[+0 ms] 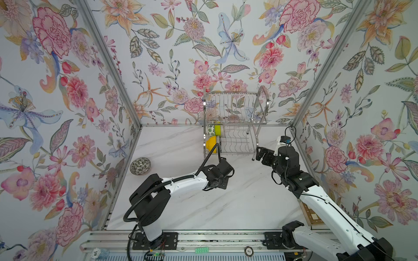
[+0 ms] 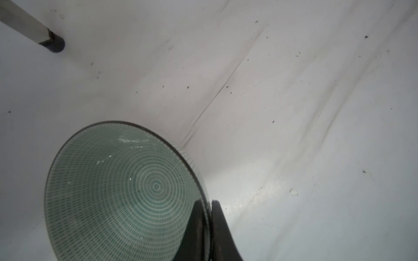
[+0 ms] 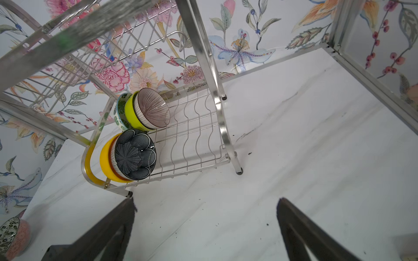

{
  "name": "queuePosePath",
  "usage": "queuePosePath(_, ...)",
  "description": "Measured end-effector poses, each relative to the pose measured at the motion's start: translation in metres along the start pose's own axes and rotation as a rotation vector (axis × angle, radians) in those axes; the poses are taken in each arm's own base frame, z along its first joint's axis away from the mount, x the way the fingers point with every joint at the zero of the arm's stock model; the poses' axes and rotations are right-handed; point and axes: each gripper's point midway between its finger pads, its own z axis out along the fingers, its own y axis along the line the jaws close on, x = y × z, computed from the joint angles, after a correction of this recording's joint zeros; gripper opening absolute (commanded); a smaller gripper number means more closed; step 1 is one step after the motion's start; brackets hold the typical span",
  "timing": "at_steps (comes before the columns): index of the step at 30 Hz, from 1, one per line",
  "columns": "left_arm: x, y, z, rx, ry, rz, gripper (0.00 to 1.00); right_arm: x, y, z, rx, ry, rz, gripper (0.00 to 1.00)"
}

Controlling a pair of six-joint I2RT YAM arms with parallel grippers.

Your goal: Load the bowls into the dish rack

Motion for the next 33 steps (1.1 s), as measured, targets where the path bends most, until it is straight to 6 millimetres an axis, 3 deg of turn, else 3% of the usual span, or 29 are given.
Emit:
queuePosePath(4, -0.009, -0.014, 0.008, -0.002, -0.009, 0.025, 0.00, 0.007, -0.010, -0.002, 0.007, 0.032, 0.034, 0.99)
queuePosePath(8, -0.012, -0.022, 0.013, -0.017, -0.005, 0.060, 0.10, 0.015, -0.017, -0.001, 0.014, 0.064, 0.057, 0.99)
queuePosePath(21, -0.010, -0.025, 0.009, -0.047, 0.018, 0.132, 0.68, 0.025, -0.020, 0.000, -0.006, 0.110, 0.084, 0.99)
queuePosePath(25, -0.029, -0.028, -0.004, -0.060, -0.030, 0.154, 0.88, 0.025, -0.020, 0.000, -0.013, 0.115, 0.090, 0.99)
queuePosePath(28, -0.045, -0.021, -0.020, -0.079, -0.075, 0.150, 0.92, 0.025, -0.021, 0.001, -0.018, 0.124, 0.093, 0.99)
queuePosePath(29, -0.049, -0.018, -0.028, -0.085, -0.090, 0.151, 0.98, 0.025, -0.021, 0.002, -0.016, 0.127, 0.093, 0.99)
queuePosePath(33, -0.071, 0.003, -0.059, -0.110, -0.159, 0.118, 0.99, 0.028, -0.018, 0.008, -0.015, 0.159, 0.092, 0.99)
